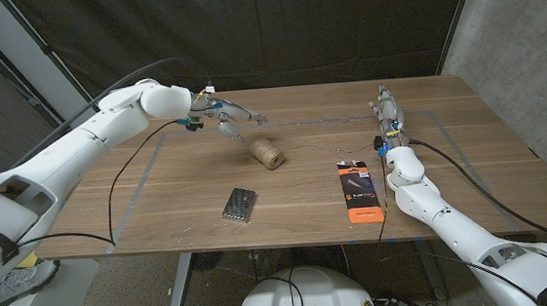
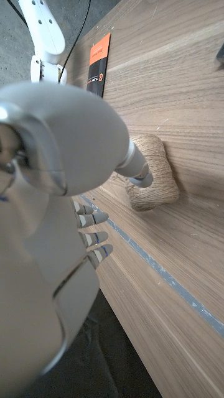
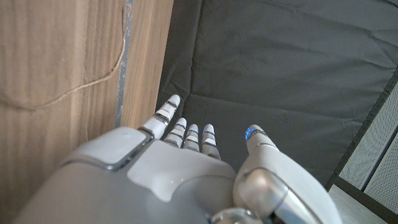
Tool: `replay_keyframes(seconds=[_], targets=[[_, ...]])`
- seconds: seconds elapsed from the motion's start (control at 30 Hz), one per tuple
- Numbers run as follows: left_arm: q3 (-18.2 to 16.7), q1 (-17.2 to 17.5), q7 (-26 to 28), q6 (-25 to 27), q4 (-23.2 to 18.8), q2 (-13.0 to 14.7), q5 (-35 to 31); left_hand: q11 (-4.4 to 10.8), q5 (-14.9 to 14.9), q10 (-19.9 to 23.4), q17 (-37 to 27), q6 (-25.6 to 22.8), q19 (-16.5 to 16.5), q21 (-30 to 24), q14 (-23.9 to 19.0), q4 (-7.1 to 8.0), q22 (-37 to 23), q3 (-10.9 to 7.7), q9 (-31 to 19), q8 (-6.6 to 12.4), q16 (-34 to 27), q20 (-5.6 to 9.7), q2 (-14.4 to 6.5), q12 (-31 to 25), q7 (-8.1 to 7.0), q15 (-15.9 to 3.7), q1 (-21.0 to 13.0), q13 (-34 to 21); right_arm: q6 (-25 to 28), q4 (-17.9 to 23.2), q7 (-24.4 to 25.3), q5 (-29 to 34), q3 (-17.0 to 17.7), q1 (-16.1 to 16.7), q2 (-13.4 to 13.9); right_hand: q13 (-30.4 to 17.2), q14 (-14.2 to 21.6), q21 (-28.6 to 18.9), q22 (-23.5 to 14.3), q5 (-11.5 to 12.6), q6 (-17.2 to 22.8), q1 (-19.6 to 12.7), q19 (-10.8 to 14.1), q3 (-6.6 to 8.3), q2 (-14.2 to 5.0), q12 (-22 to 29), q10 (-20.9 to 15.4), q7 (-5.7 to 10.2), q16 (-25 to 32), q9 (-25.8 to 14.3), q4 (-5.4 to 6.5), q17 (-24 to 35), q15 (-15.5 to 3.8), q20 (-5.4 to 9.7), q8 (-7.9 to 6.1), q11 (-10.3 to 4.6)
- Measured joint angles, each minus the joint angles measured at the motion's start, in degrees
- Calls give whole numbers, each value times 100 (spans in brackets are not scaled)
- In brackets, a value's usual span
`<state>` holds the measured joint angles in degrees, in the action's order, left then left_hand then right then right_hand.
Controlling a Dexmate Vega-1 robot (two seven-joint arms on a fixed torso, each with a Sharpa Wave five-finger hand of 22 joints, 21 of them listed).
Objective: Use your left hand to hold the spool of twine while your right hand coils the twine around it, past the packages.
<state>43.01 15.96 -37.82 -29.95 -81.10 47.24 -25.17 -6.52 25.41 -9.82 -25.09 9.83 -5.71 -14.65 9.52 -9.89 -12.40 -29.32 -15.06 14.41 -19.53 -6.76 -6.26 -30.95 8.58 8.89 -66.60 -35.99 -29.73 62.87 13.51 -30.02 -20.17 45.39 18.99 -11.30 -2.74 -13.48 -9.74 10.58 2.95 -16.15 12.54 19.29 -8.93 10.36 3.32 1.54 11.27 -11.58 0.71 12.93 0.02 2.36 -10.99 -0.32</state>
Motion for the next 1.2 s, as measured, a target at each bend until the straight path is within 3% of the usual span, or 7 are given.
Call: replay_keyframes(seconds=[0.47, 1.2], targets=[[46, 35, 5, -7, -45, -42, -125, -1, -42, 0, -36, 0, -1, 0, 0, 22, 1, 70, -26, 0, -44, 0, 36, -54, 0, 0, -36, -76, -94, -59, 2, -27, 31, 61, -2, 0, -22, 35, 0, 0, 0, 0, 0, 0, 0, 24, 0, 0, 0, 0, 0, -1, 22, 0, 0, 0], [126, 199, 347, 104, -178, -54, -595, -1, -63, 0, -106, 0, -1, 0, 0, 50, 2, 98, -53, -22, -89, 0, 70, -109, 0, 0, -70, -152, -374, -526, -238, -110, 85, -48, -27, 0, -41, 67, 0, 0, -52, 0, 0, 0, 0, 23, 97, 10, 44, 0, 0, -2, 41, 0, 0, 14]])
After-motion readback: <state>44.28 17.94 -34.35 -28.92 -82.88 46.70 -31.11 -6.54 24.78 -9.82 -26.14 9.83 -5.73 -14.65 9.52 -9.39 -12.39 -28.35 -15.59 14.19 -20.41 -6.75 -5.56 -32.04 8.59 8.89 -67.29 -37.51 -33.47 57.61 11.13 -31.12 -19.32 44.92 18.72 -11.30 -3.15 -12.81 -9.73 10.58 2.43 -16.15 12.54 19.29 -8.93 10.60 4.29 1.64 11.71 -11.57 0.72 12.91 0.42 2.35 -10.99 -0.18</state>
